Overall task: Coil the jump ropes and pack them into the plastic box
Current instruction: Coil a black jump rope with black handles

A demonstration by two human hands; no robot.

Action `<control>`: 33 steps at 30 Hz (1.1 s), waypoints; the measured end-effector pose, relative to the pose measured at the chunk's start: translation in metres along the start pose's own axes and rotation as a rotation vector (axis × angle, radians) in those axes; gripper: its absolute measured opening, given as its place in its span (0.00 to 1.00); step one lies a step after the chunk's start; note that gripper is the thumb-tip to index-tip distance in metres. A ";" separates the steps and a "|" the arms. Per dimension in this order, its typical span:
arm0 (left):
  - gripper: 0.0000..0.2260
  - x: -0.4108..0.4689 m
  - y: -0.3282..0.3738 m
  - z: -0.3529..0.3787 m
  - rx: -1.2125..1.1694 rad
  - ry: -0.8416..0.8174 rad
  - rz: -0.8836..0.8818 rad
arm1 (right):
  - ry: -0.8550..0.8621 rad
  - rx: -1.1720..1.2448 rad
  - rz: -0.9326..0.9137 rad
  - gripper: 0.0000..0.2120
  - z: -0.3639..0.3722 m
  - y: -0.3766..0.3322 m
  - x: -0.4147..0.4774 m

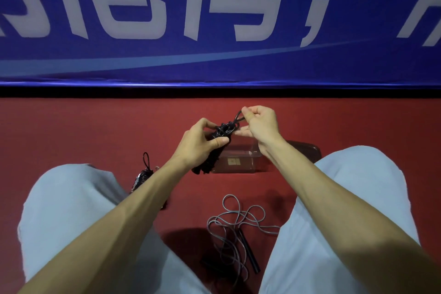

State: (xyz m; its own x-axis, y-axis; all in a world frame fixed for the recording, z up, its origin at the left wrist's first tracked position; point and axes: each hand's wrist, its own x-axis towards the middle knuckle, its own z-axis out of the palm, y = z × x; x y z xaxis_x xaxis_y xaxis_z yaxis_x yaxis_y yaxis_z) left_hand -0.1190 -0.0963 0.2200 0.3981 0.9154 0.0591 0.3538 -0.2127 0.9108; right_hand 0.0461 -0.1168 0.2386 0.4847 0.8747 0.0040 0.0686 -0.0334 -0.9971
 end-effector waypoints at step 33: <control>0.14 0.105 -0.316 -0.026 0.352 0.022 -0.626 | -0.544 -0.333 0.552 0.06 0.187 0.292 0.107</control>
State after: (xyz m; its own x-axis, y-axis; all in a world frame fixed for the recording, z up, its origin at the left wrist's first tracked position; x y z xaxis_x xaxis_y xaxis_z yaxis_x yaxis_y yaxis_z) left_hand -0.2112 0.0754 -0.0506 0.0152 0.9076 -0.4196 0.7636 0.2604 0.5908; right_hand -0.0454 0.0577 -0.0669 0.0420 0.7991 -0.5997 0.2401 -0.5908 -0.7703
